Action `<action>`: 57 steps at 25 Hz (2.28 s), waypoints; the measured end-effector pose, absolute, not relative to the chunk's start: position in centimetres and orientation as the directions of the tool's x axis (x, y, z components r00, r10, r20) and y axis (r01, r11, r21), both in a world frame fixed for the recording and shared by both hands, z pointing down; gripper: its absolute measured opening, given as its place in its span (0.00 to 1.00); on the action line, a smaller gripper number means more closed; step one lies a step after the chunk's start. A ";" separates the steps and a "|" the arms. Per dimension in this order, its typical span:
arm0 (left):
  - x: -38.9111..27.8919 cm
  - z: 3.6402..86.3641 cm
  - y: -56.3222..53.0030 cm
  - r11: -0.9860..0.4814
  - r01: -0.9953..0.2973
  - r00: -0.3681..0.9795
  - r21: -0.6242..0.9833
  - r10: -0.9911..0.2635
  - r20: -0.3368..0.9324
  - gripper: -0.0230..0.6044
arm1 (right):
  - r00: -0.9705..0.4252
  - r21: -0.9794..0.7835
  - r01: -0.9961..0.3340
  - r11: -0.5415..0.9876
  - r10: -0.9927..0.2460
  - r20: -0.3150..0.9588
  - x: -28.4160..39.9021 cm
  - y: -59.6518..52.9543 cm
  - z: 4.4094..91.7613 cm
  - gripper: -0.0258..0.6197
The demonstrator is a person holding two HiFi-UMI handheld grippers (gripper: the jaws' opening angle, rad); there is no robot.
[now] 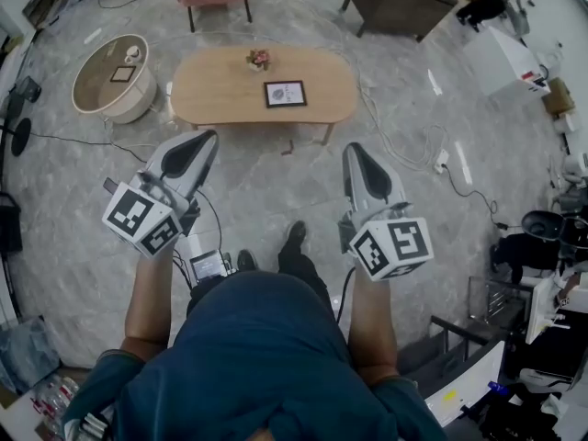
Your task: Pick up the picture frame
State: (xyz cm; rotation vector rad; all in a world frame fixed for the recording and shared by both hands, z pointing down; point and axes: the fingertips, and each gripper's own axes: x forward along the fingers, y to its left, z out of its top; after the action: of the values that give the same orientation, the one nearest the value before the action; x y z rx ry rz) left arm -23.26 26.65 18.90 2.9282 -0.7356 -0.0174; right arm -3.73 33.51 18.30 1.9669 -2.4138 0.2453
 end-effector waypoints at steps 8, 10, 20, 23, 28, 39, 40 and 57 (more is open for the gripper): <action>-19.3 19.0 22.8 -0.841 -0.530 0.848 0.107 -0.528 0.046 0.03 | -0.271 -0.136 -0.957 0.256 -0.957 0.106 0.8 28.2 18.8 0.06; -17.9 19.2 21.9 -0.832 -0.545 0.838 0.105 -0.542 0.056 0.03 | -0.292 -0.143 -0.950 0.276 -0.951 0.104 2.2 26.8 19.1 0.06; -12.5 19.3 17.5 -0.765 -0.638 0.770 0.090 -0.632 0.080 0.03 | -0.402 -0.162 -0.909 0.384 -0.910 0.098 7.9 19.9 19.4 0.06; -11.1 19.6 16.6 -0.752 -0.653 0.758 0.089 -0.647 0.087 0.03 | -0.423 -0.168 -0.899 0.404 -0.901 0.094 9.2 18.4 19.6 0.06; -8.9 20.2 14.8 -0.753 -0.652 0.758 0.091 -0.643 0.107 0.03 | -0.430 -0.188 -0.894 0.407 -0.897 0.104 11.0 16.5 20.5 0.06; -4.8 21.6 6.3 -0.823 -0.554 0.832 0.122 -0.544 0.106 0.03 | -0.324 -0.188 -0.936 0.296 -0.935 0.142 14.6 11.1 22.0 0.06; -4.2 21.5 5.3 -0.833 -0.540 0.841 0.122 -0.531 0.102 0.03 | -0.310 -0.185 -0.941 0.282 -0.939 0.145 15.0 10.5 22.0 0.06; -5.6 20.8 -10.4 -0.907 -0.392 0.920 0.155 -0.389 0.052 0.03 | -0.191 -0.134 -0.976 0.169 -0.965 0.177 11.5 -2.4 21.0 0.06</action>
State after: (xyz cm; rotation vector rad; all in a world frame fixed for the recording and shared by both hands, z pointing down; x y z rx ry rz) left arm -5.57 -10.42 20.81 2.9176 -0.5974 0.0291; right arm 11.49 -2.36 21.00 1.9641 -2.3624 0.3367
